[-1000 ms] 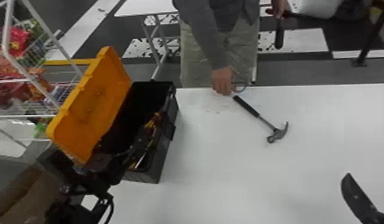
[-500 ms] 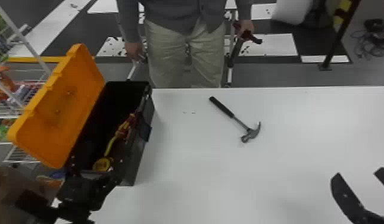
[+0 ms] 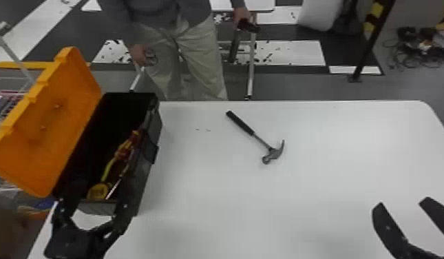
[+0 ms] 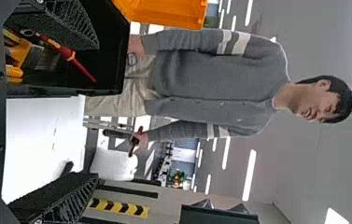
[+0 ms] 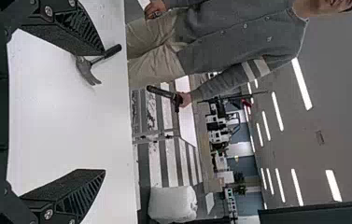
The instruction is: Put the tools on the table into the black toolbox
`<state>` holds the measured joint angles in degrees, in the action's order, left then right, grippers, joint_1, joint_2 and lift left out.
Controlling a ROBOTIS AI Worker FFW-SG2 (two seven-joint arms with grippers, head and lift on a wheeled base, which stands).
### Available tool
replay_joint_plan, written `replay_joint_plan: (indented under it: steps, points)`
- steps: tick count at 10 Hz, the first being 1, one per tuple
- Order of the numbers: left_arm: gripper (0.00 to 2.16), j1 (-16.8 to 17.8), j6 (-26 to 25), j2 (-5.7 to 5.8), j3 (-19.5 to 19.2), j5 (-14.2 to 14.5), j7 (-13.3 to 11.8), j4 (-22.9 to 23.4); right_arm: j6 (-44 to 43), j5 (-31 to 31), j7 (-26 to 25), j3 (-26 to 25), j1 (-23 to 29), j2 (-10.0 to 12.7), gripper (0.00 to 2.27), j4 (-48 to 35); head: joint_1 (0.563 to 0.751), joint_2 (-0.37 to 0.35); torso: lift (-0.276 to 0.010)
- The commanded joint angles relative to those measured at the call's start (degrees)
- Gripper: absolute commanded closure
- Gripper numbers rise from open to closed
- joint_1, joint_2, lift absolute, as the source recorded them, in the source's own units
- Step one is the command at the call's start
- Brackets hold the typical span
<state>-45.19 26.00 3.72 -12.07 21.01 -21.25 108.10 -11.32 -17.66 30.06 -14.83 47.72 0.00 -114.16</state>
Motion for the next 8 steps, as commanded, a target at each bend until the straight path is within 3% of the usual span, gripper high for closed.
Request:
replay_joint_plan:
  steps: [1,8]
  points:
    - [0.02,-0.2,0.9,0.06,0.4,-0.2,0.0,-1.2,-0.3,-0.1,0.0,0.1,-0.1,0.1,0.12,0.8,0.695,0.069,-0.075]
    - [0.02,-1.1,8.5,0.32,2.3,-0.6,0.0,-6.0,-3.7,-2.7,1.6,-0.7,-0.1,0.1,0.12,4.6,0.695,0.034,-0.075]
